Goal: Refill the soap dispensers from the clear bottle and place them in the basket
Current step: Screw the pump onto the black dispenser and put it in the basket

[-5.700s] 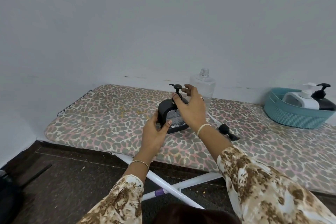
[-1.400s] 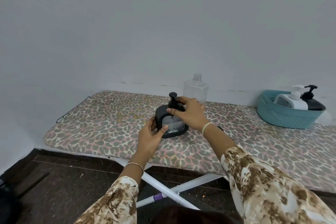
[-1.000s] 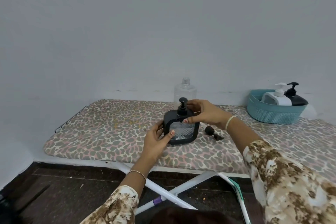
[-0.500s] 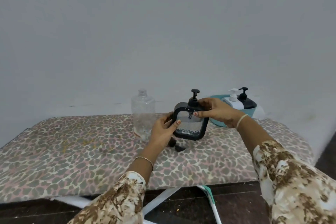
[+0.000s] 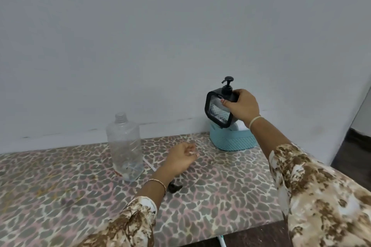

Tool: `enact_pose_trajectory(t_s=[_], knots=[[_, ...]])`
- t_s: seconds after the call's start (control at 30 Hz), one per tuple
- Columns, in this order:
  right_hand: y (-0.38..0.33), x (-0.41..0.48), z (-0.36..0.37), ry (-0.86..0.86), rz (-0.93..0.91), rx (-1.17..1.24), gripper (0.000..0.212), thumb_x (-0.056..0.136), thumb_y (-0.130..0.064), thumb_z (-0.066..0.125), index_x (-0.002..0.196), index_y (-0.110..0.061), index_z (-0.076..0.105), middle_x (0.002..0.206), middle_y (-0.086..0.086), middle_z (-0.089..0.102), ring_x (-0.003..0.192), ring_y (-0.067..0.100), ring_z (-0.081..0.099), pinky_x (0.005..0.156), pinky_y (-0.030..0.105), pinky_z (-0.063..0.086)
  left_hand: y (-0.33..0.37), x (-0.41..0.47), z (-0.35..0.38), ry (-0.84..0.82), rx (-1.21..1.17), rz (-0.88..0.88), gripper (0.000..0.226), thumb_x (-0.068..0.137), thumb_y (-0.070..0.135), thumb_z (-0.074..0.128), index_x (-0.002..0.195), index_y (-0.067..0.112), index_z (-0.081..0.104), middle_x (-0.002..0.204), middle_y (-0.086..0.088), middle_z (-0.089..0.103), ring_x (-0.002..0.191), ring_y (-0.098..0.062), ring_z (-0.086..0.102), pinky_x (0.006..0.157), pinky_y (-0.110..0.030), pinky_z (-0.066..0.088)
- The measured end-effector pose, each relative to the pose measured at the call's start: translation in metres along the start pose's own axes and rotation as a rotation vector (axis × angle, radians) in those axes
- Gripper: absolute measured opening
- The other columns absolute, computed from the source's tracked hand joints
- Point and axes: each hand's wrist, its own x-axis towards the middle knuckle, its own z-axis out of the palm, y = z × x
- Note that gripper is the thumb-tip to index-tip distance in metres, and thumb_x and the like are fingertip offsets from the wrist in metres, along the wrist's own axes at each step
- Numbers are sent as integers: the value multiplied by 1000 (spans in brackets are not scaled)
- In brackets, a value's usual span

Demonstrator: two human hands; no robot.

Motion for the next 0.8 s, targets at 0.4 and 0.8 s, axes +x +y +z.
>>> enact_pose_trajectory(t_s=[0.4,0.8], knots=[[14,11,22,139,35,-279,34,83,-40,62,103,-13,59,99,5,64,89,29,61,71,35,48,-14,30,26,-68,336,13,57,91,29,65,142,11,46,143,-3,52,129,-16,50,110,-26,35],[35,8,41,122,72,-292,40,80,-45,62,103,-13,55,97,4,63,89,28,61,68,34,49,-29,33,29,14,364,14,46,90,28,65,134,17,57,136,4,58,123,-12,55,104,-22,38]])
